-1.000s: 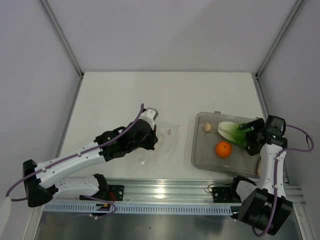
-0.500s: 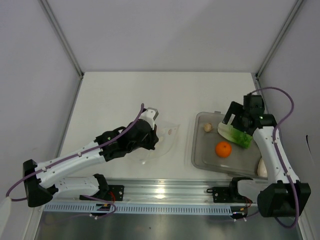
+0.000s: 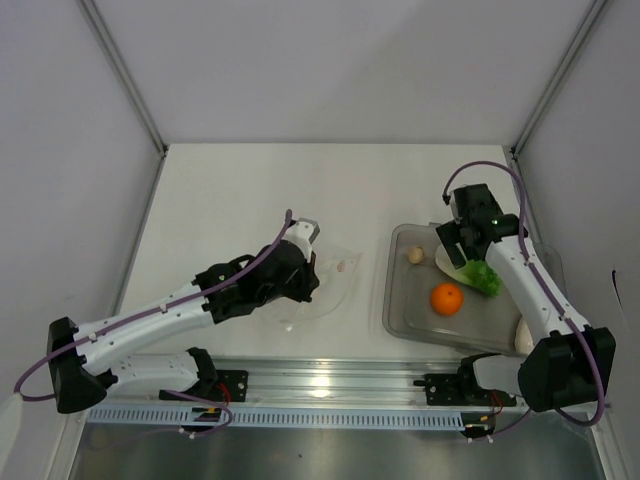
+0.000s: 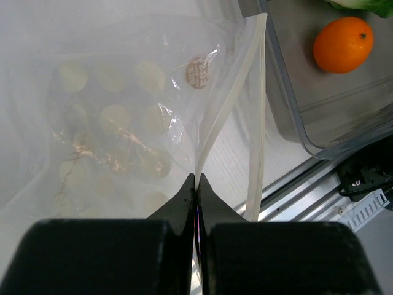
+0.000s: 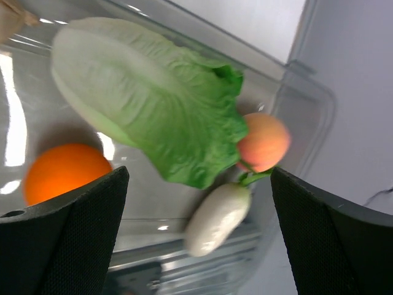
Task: Place the food in the zip-top bag and seal the zipper
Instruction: Pick up the fake vegetable from the bin.
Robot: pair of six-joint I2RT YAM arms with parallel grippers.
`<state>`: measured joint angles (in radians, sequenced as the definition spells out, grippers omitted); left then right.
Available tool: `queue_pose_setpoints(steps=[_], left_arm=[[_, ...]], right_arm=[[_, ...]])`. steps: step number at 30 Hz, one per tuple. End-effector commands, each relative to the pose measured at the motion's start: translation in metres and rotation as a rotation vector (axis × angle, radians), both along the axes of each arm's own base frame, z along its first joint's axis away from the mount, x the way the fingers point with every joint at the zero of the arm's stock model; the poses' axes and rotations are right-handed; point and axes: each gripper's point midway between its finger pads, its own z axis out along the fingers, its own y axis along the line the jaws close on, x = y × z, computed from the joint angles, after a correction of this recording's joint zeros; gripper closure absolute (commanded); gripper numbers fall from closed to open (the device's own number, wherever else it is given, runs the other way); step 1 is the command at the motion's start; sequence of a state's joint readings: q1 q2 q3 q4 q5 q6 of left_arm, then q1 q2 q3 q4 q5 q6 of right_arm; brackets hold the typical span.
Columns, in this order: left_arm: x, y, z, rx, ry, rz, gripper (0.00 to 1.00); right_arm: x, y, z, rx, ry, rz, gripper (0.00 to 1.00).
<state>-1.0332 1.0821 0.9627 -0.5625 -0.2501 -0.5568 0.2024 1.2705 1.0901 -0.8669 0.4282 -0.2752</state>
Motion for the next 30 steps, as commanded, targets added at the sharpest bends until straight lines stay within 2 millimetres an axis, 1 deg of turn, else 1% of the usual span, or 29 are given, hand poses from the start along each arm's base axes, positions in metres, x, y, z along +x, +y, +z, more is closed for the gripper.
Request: queue_pose_setpoints(steps=[1, 5, 6, 7, 11, 13, 20, 26, 30], left_arm=[[0.001, -0.006, 0.001, -0.025, -0.002, -0.017, 0.99], [-0.001, -0.009, -0.001, -0.028, 0.010, -0.032, 1.00], [-0.002, -0.010, -0.001, -0.032, 0.012, -0.036, 1.00], [-0.002, -0.009, -0.001, -0.031, 0.014, -0.038, 0.99], [-0.004, -0.007, -0.001, -0.035, 0.010, -0.039, 0.99], [-0.004, -0.007, 0.001, -0.045, 0.005, -0.040, 0.99], [-0.006, -0.010, 0.003, -0.059, 0.010, -0.056, 0.99], [-0.007, -0.008, 0.001, -0.052, 0.014, -0.056, 1.00], [-0.008, -0.009, 0.000, -0.052, 0.019, -0.060, 0.99]], right_arm=[[0.008, -0.015, 0.021, -0.115, 0.000, 0.174, 0.01], [0.004, -0.012, -0.006, -0.117, 0.090, 0.237, 0.01], [0.005, -0.011, -0.009, -0.107, 0.093, 0.244, 0.01], [0.004, -0.005, -0.015, -0.083, 0.114, 0.264, 0.01], [0.003, 0.005, -0.024, -0.034, 0.131, 0.303, 0.01], [0.002, 0.006, -0.028, -0.025, 0.130, 0.302, 0.01], [0.002, -0.001, -0.038, -0.023, 0.140, 0.276, 0.01], [0.009, -0.001, -0.047, -0.013, 0.142, 0.271, 0.02], [0.012, -0.003, -0.056, -0.011, 0.149, 0.268, 0.02]])
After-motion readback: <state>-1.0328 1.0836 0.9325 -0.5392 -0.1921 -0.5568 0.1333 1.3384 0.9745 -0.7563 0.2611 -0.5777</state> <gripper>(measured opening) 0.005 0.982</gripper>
